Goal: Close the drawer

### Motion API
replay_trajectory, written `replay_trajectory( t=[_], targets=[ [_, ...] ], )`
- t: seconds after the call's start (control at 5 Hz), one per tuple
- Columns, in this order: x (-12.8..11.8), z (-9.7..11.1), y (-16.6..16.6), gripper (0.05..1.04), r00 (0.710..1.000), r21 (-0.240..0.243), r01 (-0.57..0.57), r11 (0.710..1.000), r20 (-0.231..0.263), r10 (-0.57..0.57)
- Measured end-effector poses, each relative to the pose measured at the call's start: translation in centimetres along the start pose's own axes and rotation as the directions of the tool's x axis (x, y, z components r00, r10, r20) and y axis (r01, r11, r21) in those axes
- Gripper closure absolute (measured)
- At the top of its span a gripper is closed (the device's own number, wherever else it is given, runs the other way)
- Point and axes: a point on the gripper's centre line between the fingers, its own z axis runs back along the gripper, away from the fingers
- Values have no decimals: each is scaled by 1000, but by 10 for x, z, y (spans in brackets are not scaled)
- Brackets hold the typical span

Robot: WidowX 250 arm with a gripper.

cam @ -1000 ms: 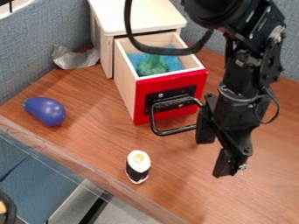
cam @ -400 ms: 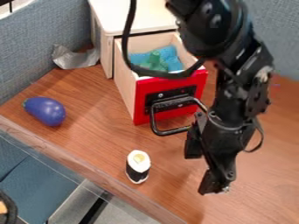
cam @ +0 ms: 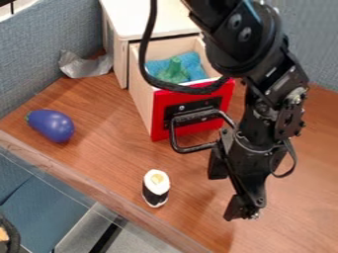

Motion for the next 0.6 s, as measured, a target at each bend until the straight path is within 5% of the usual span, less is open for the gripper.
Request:
replay_trajectory(
  t=[0.6],
  targets=[
    [0, 4, 29, 83, 999, 4, -50, 999, 15, 50]
  ],
)
